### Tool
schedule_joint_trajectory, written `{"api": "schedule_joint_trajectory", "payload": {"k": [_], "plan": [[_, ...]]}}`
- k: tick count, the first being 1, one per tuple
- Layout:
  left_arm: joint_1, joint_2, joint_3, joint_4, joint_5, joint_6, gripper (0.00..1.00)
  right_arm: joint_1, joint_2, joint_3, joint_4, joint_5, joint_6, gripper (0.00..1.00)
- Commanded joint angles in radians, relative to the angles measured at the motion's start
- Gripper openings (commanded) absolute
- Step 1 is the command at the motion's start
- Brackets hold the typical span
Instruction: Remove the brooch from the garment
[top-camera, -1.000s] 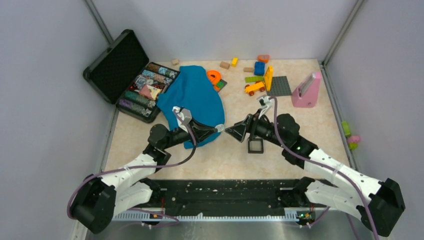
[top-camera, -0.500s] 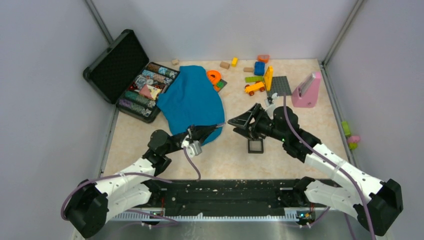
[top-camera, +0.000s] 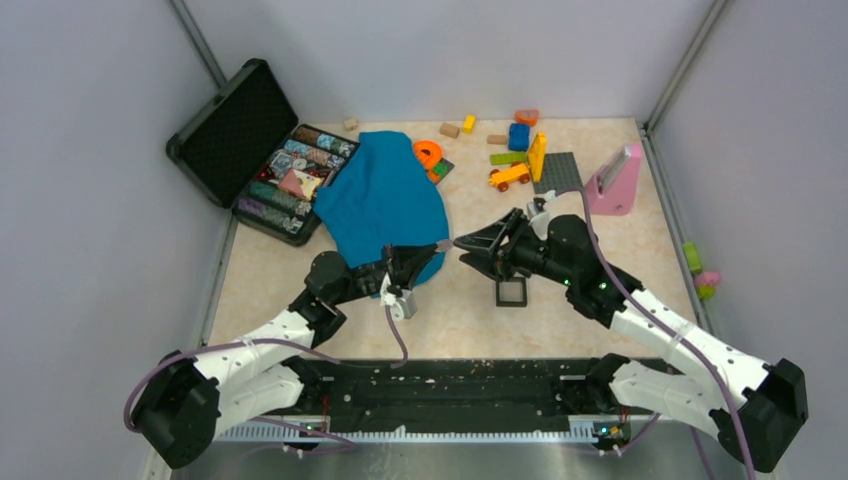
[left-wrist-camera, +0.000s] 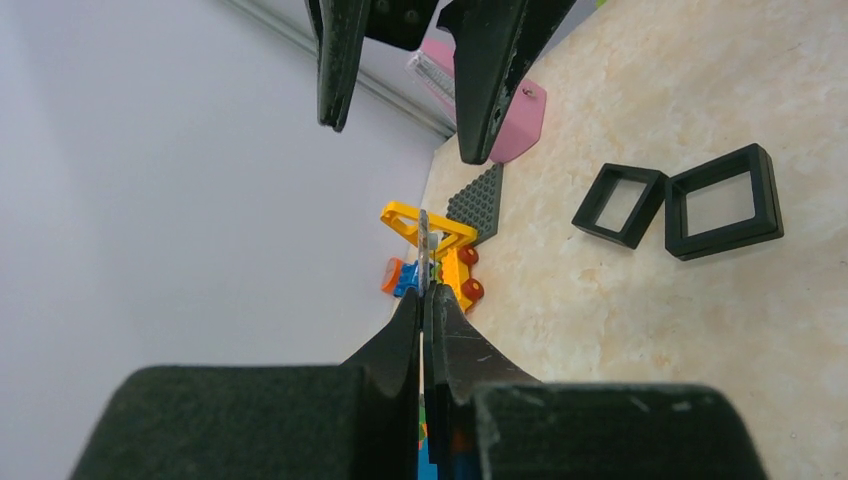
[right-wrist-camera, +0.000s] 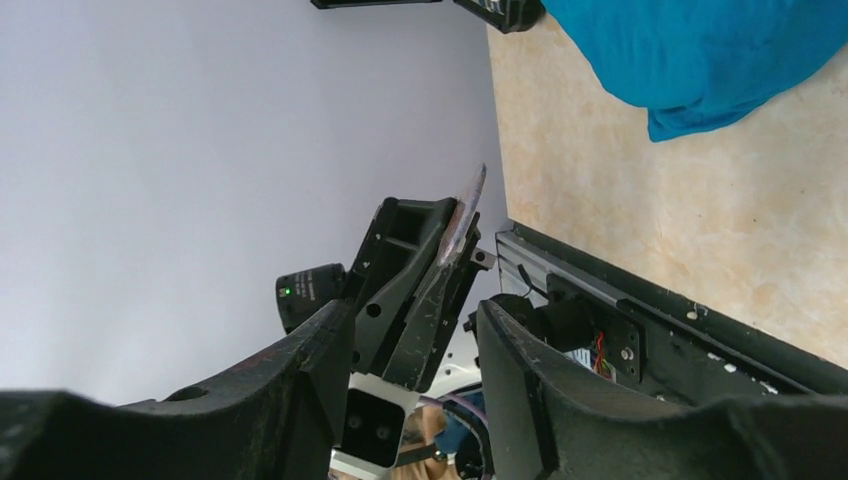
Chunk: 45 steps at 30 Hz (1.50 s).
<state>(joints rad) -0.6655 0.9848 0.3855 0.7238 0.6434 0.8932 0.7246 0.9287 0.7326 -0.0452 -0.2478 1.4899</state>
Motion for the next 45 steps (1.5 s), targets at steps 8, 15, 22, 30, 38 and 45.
{"api": "schedule_joint_trajectory", "payload": {"k": [8, 15, 22, 30, 38, 45], "plan": [[-0.011, -0.024, 0.049, -0.047, 0.074, 0.09, 0.0, 0.016, 0.088, -0.021, 0.119, 0.008, 0.056, 0.31], [-0.01, -0.027, 0.047, -0.057, 0.106, 0.102, 0.0, 0.021, 0.117, -0.027, 0.16, 0.006, 0.06, 0.16], [-0.012, -0.025, 0.03, -0.027, 0.162, 0.027, 0.87, 0.019, 0.082, -0.033, 0.133, 0.083, 0.009, 0.0], [-0.014, 0.005, -0.014, 0.195, -0.052, -0.862, 0.98, 0.016, -0.038, -0.047, 0.123, 0.226, -0.443, 0.0], [-0.013, 0.024, 0.088, 0.002, 0.032, -1.077, 0.99, 0.015, -0.112, -0.102, 0.18, 0.053, -0.752, 0.0], [-0.016, -0.02, 0.021, -0.006, -0.016, -0.802, 0.99, 0.015, -0.018, -0.04, 0.112, -0.087, -0.767, 0.0]]}}
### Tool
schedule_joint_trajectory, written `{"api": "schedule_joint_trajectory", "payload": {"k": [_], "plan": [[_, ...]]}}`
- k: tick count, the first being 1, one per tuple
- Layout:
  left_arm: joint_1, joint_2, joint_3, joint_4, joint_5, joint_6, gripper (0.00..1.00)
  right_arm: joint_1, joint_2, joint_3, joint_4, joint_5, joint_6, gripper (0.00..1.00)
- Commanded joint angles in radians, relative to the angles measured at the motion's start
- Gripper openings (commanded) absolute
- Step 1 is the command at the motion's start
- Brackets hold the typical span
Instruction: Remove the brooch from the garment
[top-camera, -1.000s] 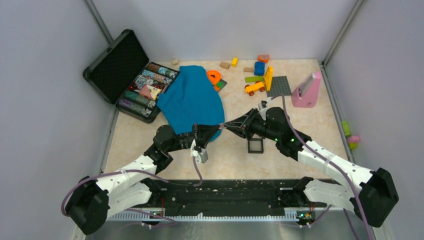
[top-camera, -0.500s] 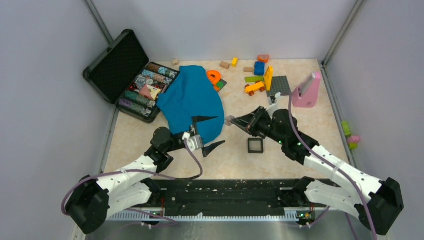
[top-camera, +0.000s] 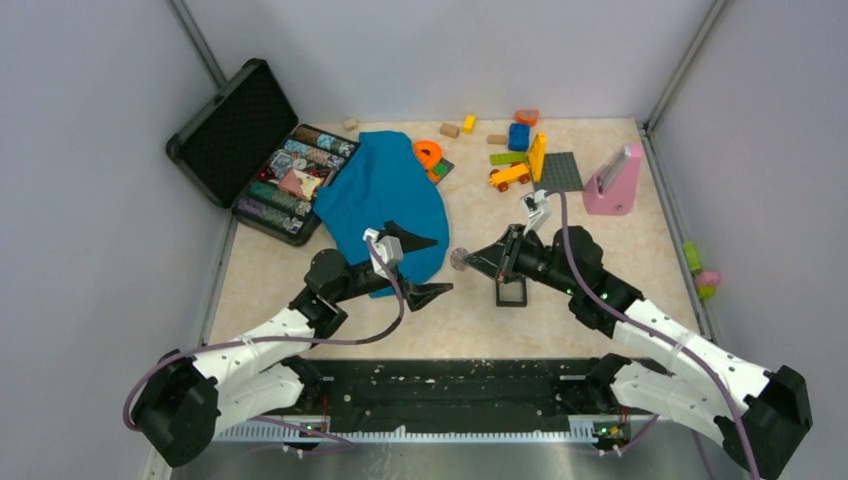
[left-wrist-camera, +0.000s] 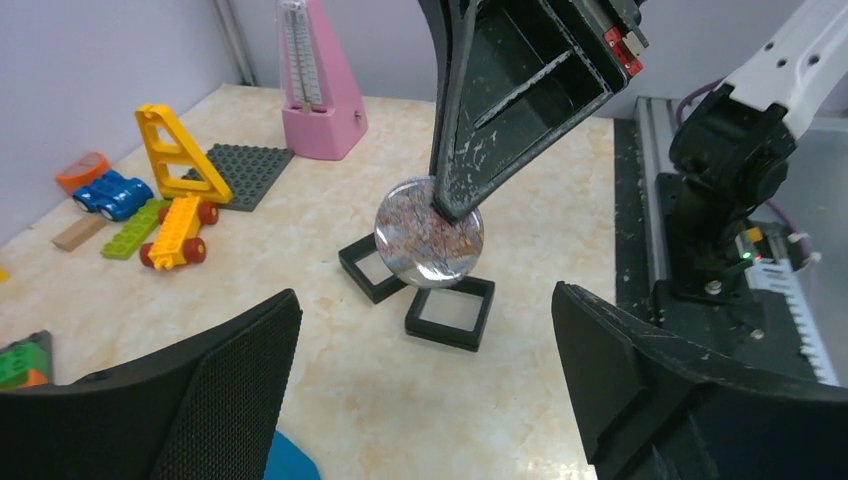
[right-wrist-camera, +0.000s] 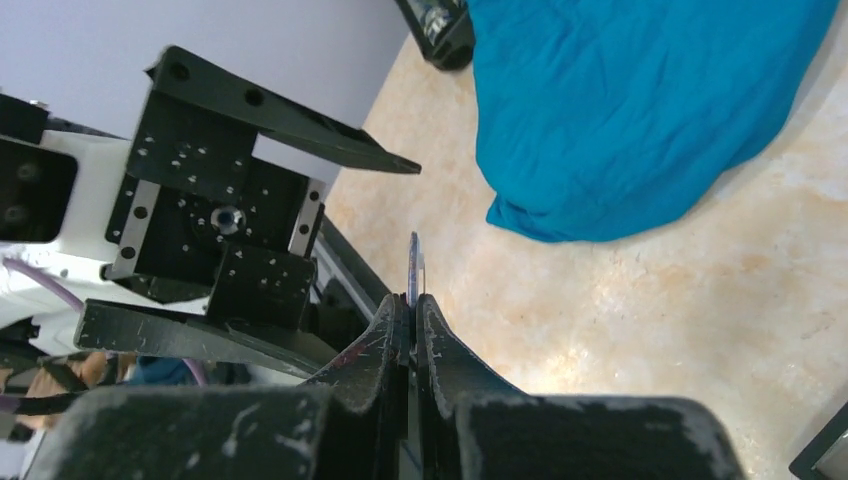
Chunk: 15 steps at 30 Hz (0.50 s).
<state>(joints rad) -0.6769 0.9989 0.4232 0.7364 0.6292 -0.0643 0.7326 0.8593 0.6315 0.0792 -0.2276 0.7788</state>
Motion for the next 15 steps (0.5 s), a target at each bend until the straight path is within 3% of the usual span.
{"api": "schedule_joint_trajectory", "payload": {"k": [1, 7, 15], "plan": [[-0.007, -0.034, -0.015, -0.039, 0.011, 0.203, 0.99, 0.007, 0.066, 0.066, -0.005, -0.129, -0.053, 0.0], [-0.025, -0.044, -0.085, 0.012, 0.054, 0.372, 0.99, 0.007, 0.126, 0.054, 0.085, -0.23, 0.05, 0.0], [-0.025, -0.062, -0.131, 0.08, 0.069, 0.391, 0.97, 0.007, 0.162, 0.01, 0.228, -0.286, 0.18, 0.0]]}}
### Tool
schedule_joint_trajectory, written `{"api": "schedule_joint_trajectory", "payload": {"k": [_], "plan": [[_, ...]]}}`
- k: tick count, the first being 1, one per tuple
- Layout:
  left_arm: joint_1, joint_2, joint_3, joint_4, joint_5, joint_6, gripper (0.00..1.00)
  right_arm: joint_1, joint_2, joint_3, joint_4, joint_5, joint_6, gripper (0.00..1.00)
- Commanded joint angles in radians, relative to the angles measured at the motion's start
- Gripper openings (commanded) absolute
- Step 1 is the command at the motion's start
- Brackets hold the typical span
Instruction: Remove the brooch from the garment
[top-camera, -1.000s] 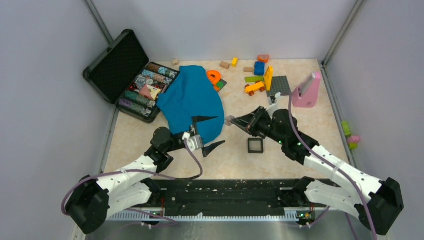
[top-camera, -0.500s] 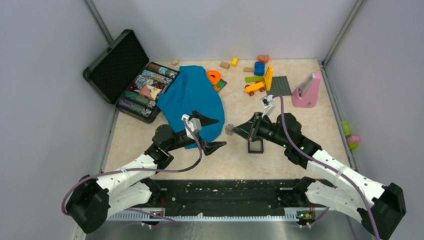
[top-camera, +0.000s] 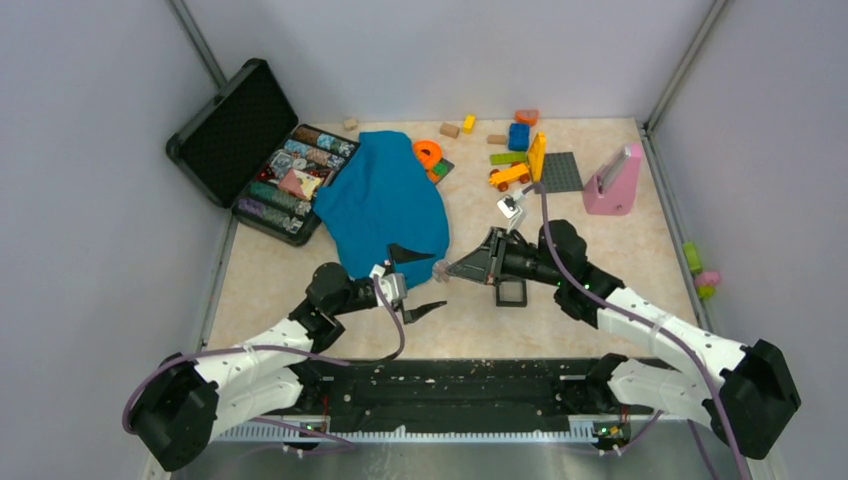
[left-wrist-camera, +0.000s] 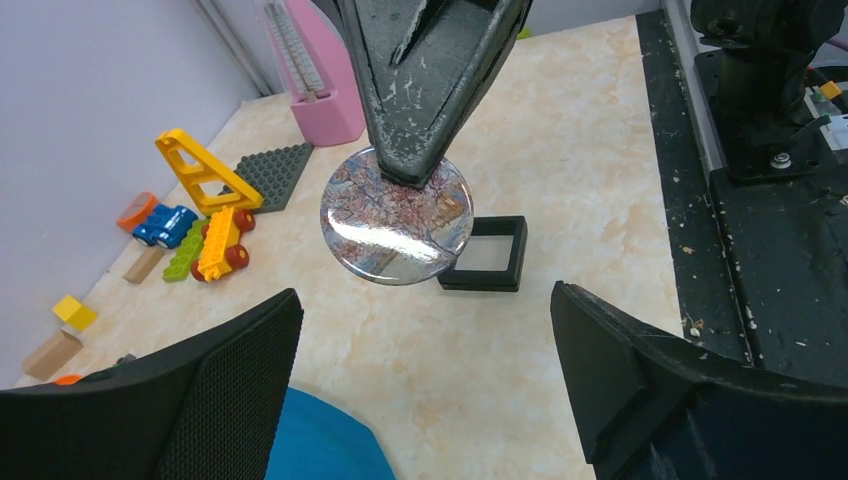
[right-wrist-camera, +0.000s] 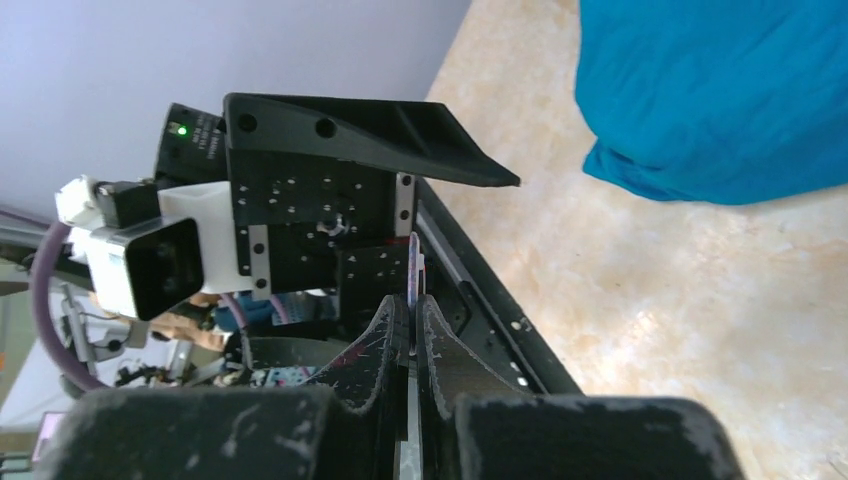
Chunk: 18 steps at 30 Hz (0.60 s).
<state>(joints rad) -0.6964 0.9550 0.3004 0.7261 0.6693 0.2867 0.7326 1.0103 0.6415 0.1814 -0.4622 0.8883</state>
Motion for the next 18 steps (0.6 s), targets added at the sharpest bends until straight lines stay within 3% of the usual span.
{"api": "schedule_joint_trajectory", "payload": {"k": [1, 18], "plan": [[-0.005, -0.017, -0.008, 0.093, 0.035, 0.039, 0.96, 0.007, 0.017, 0.0, 0.127, -0.053, 0.075, 0.0], [-0.005, -0.041, -0.021, 0.11, 0.073, 0.061, 0.83, 0.008, 0.097, -0.023, 0.199, -0.107, 0.079, 0.0]]}}
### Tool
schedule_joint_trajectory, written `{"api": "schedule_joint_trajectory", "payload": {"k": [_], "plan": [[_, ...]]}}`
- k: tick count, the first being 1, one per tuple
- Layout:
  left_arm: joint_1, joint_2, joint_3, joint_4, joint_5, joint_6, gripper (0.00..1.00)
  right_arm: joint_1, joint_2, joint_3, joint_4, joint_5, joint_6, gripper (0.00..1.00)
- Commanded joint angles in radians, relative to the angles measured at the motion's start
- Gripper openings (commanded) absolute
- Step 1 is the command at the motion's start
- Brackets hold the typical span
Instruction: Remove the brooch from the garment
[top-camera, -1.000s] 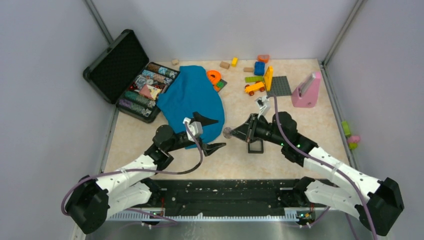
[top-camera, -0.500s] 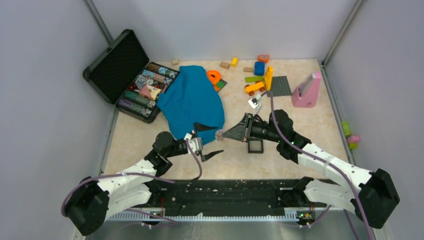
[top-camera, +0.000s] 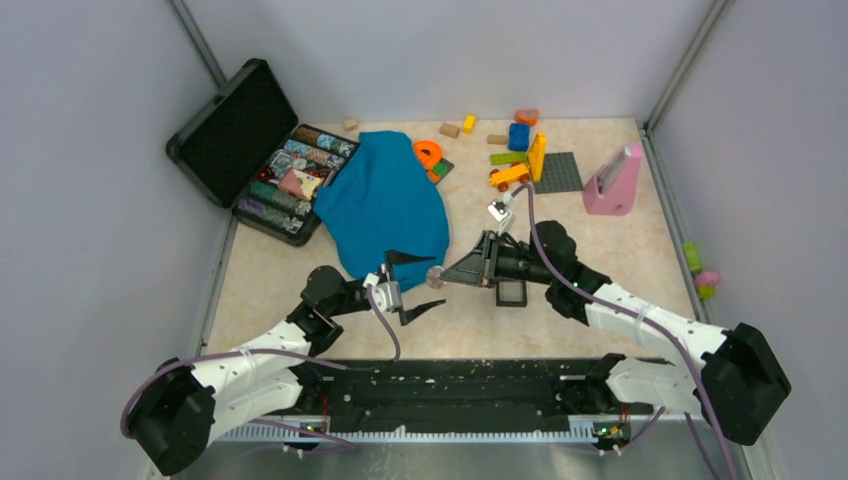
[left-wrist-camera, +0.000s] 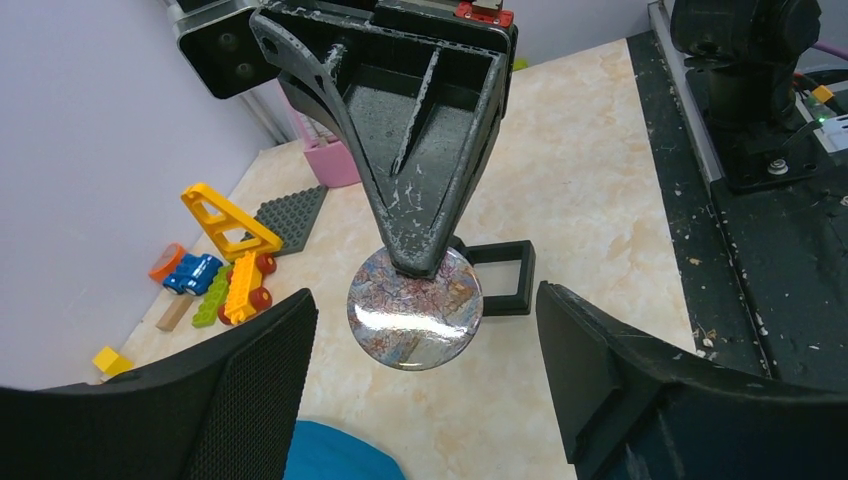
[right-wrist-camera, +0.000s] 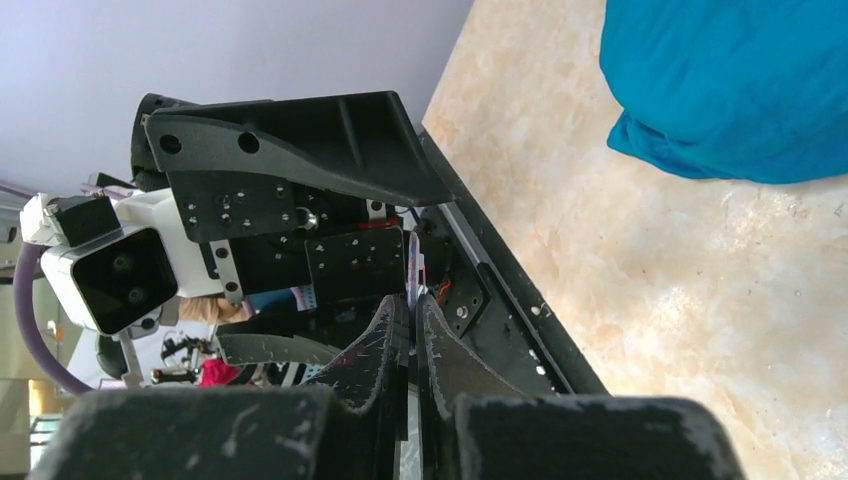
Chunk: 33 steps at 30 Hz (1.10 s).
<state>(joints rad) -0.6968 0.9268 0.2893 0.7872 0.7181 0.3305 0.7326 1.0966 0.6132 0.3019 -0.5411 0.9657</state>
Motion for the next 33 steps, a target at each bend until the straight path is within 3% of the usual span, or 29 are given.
{"api": "schedule_joint_trajectory", "payload": {"k": [1, 10, 14, 17, 22, 25, 29, 33], "plan": [[-0.004, -0.013, -0.008, 0.048, 0.026, 0.018, 0.83, 0.007, 0.01, 0.005, 0.082, -0.03, 0.003, 0.0], [-0.006, -0.014, 0.002, 0.022, 0.044, 0.031, 0.66, 0.007, 0.028, 0.0, 0.111, -0.046, 0.016, 0.0], [-0.006, -0.023, 0.001, 0.02, 0.036, 0.034, 0.68, 0.008, 0.041, -0.007, 0.136, -0.06, 0.028, 0.0], [-0.005, -0.031, 0.0, 0.014, 0.038, 0.039, 0.6, 0.008, 0.052, -0.009, 0.151, -0.07, 0.035, 0.0], [-0.006, -0.035, -0.001, 0.01, 0.039, 0.038, 0.58, 0.008, 0.056, -0.009, 0.148, -0.074, 0.033, 0.0], [-0.005, -0.036, 0.002, 0.001, 0.043, 0.042, 0.48, 0.008, 0.052, -0.008, 0.152, -0.077, 0.032, 0.0], [-0.005, -0.034, 0.006, -0.007, 0.044, 0.043, 0.48, 0.009, 0.046, -0.007, 0.148, -0.08, 0.026, 0.0], [-0.005, -0.03, 0.009, -0.01, 0.034, 0.037, 0.59, 0.008, 0.043, -0.004, 0.145, -0.086, 0.021, 0.0]]}}
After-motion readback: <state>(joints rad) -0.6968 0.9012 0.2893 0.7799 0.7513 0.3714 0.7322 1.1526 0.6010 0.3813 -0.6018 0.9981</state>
